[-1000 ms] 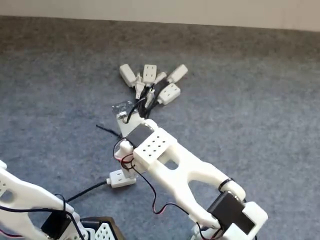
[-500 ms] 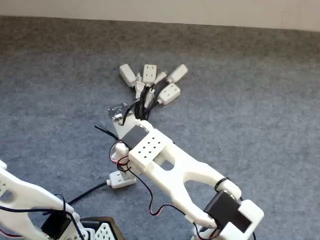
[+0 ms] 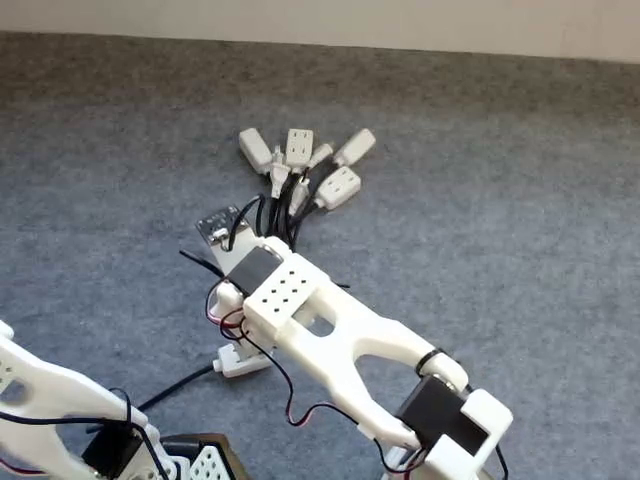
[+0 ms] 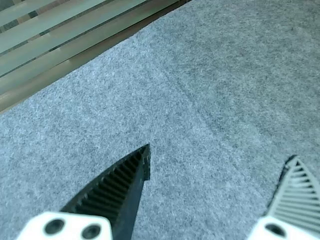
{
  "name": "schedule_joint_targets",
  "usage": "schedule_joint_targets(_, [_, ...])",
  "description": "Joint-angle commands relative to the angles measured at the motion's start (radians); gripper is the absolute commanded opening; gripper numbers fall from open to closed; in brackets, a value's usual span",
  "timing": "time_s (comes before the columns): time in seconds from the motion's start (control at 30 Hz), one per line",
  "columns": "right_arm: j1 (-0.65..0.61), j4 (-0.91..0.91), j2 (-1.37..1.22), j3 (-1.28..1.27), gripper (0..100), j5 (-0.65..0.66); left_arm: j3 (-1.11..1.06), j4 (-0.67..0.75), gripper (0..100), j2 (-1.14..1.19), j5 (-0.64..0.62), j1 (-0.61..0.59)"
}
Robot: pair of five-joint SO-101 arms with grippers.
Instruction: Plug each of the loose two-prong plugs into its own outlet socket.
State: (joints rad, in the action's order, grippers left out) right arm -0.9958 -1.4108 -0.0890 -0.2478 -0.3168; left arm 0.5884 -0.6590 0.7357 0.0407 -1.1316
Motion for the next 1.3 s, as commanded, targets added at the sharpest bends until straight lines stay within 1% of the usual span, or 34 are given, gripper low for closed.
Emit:
schedule_joint_targets(0.0, [-0.016, -0.035, -0.102, 0.077, 0.5, 0.012, 0.042, -0.009, 39, -0.008, -0.006, 0.001])
schedule_joint_targets(0.17, [-0.016, -0.156, -0.298, 0.236, 0.5, 0.012, 0.042, -0.009, 39, -0.008, -0.006, -0.001])
schedule_joint_targets(0.3, [-0.015, -0.179, -0.328, 0.266, 0.5, 0.012, 0.042, -0.008, 39, -0.008, -0.006, -0.004])
schedule_joint_targets(0.6, [-0.007, -0.171, -0.332, 0.271, 0.5, 0.012, 0.041, -0.009, 39, -0.008, -0.006, 0.001])
schedule_joint_targets(0.83, [0.054, -0.124, -0.334, 0.275, 0.5, 0.011, 0.041, -0.009, 39, -0.008, -0.006, 0.001])
schedule_joint_targets(0.97, [0.05, -0.122, -0.334, 0.275, 0.5, 0.011, 0.041, -0.009, 39, -0.007, -0.006, 0.001])
schedule_joint_targets(1.1, [0.05, -0.084, -0.337, 0.272, 0.5, 0.009, 0.039, -0.011, 39, -0.007, -0.006, 0.002])
schedule_joint_targets(1.27, [0.05, -0.081, -0.441, 0.277, 0.5, 0.014, 0.039, -0.011, 39, -0.007, -0.006, 0.007])
